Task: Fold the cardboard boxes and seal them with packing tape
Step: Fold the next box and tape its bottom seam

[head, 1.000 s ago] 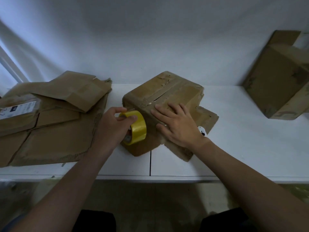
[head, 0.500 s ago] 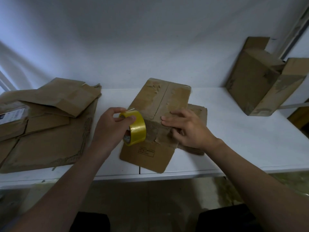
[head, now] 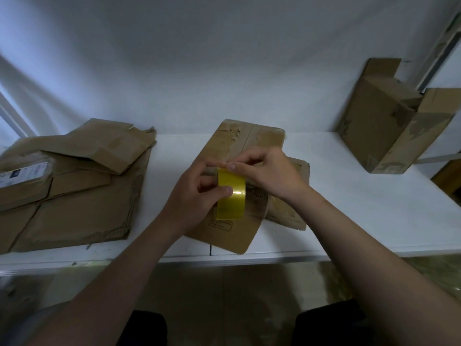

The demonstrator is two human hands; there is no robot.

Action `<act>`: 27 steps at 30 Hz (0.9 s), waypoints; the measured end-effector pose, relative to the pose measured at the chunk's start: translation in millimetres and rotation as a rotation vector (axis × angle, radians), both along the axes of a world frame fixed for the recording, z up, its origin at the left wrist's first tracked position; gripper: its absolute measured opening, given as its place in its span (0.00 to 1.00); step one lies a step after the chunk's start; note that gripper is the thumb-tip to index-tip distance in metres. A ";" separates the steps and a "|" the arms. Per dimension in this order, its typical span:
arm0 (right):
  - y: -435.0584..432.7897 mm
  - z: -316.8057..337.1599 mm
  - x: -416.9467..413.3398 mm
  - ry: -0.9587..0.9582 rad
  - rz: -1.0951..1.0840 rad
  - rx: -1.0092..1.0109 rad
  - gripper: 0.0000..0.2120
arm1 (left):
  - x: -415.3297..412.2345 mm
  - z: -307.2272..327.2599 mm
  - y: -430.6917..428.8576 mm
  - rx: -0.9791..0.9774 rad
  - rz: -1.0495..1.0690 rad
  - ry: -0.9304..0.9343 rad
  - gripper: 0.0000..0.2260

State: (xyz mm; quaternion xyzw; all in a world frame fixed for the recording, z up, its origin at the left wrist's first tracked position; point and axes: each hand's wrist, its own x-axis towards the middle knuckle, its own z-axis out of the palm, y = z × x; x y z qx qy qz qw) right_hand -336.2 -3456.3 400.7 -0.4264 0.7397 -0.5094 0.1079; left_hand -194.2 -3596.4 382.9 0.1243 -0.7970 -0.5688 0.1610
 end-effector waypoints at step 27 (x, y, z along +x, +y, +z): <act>-3.1 13.2 5.5 0.390 -0.058 0.134 0.07 | -17.8 -6.2 12.1 -0.379 0.325 0.114 0.09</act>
